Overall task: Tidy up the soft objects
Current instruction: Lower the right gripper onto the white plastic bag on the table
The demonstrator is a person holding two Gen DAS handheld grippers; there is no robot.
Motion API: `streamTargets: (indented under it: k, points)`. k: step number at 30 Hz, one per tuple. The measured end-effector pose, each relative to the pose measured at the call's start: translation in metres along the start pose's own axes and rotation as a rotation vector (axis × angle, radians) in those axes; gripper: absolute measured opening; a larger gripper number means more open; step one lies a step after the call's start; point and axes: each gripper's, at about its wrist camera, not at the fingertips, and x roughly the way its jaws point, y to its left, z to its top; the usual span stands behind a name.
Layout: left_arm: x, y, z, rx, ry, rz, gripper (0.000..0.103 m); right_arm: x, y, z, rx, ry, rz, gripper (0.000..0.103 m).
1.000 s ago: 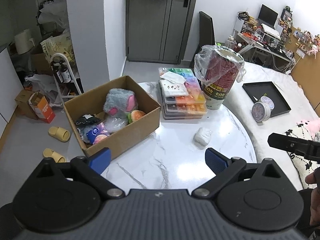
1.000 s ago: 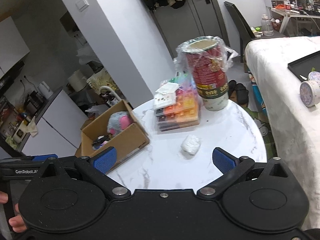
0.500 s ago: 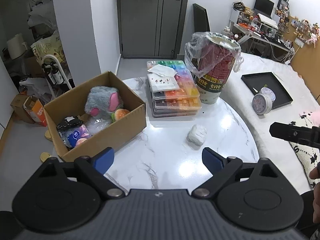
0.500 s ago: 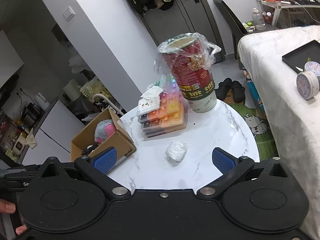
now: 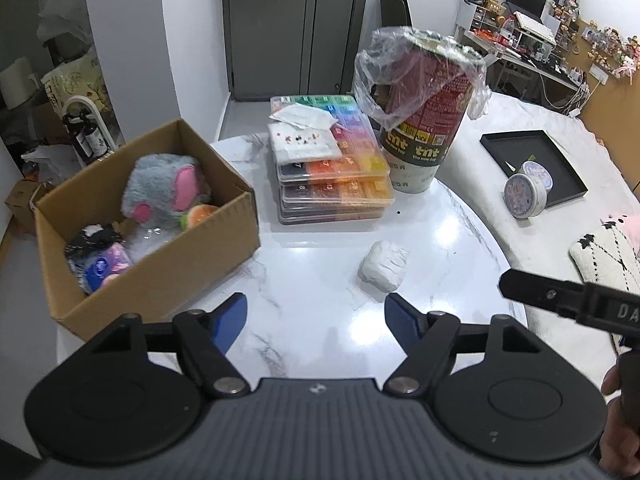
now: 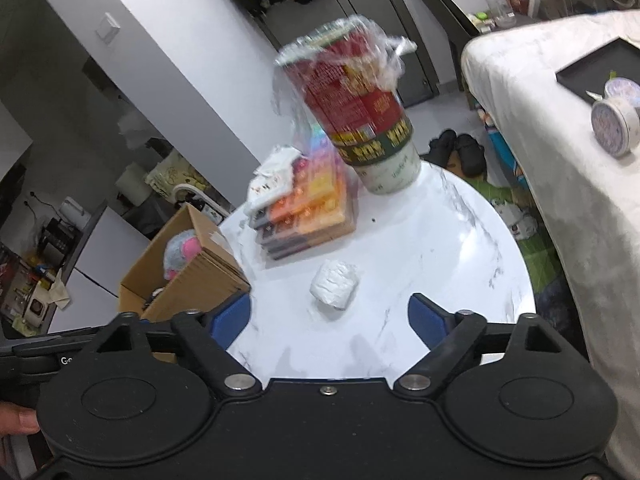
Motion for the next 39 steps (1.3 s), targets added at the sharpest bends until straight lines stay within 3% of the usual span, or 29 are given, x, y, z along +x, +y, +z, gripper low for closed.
streamTargets:
  k: [8,15,29,39]
  points:
    - [0.031,-0.006,0.003,-0.030,0.023,-0.023,0.062,0.023,-0.005,-0.002,0.045,0.026,-0.030,0.076]
    - [0.056,-0.009,0.004,-0.041,0.041,-0.051,0.058,0.040,-0.015,0.001,0.118,0.043,-0.046,0.062]
    - [0.106,-0.022,0.016,-0.071,0.050,-0.101,0.055,0.064,-0.027,0.008,0.198,0.041,-0.077,0.055]
    - [0.126,-0.040,0.022,-0.039,0.059,-0.130,0.055,0.060,-0.045,0.010,0.263,0.017,-0.126,0.055]
